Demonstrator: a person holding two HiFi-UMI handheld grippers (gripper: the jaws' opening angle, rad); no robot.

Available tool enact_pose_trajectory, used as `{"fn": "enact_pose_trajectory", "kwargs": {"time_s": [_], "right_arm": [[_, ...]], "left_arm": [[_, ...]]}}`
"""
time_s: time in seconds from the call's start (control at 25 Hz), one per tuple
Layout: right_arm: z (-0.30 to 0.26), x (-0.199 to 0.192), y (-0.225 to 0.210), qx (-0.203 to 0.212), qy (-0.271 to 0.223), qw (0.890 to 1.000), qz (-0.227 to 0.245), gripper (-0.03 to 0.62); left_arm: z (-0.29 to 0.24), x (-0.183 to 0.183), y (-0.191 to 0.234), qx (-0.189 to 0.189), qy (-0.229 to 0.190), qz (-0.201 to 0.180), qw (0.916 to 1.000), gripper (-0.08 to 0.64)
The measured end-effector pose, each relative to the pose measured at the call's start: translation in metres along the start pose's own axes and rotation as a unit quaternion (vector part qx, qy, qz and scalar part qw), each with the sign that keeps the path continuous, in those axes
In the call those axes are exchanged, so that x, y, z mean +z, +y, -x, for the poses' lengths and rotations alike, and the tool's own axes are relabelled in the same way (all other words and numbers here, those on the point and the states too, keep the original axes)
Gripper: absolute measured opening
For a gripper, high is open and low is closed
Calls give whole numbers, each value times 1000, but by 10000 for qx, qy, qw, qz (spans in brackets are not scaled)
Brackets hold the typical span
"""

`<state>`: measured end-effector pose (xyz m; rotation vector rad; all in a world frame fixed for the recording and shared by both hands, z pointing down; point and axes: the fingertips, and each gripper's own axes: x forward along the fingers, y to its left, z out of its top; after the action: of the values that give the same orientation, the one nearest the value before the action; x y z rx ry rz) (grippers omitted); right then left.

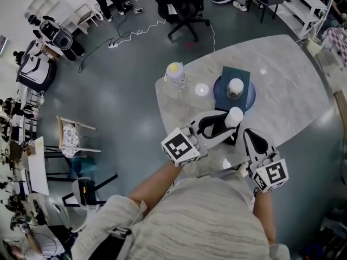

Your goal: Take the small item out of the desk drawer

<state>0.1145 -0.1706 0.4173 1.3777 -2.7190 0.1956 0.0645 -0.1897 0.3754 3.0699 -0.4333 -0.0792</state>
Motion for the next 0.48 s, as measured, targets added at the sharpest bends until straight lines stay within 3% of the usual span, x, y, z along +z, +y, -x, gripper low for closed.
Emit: {"fn": "enact_pose_trajectory", "kwargs": {"time_s": [0.48], "right_arm": [[-3, 9, 5, -43, -120, 9999, 106, 11]], "left_arm": [[18, 24, -14, 30, -159, -22, 9999, 176]]}}
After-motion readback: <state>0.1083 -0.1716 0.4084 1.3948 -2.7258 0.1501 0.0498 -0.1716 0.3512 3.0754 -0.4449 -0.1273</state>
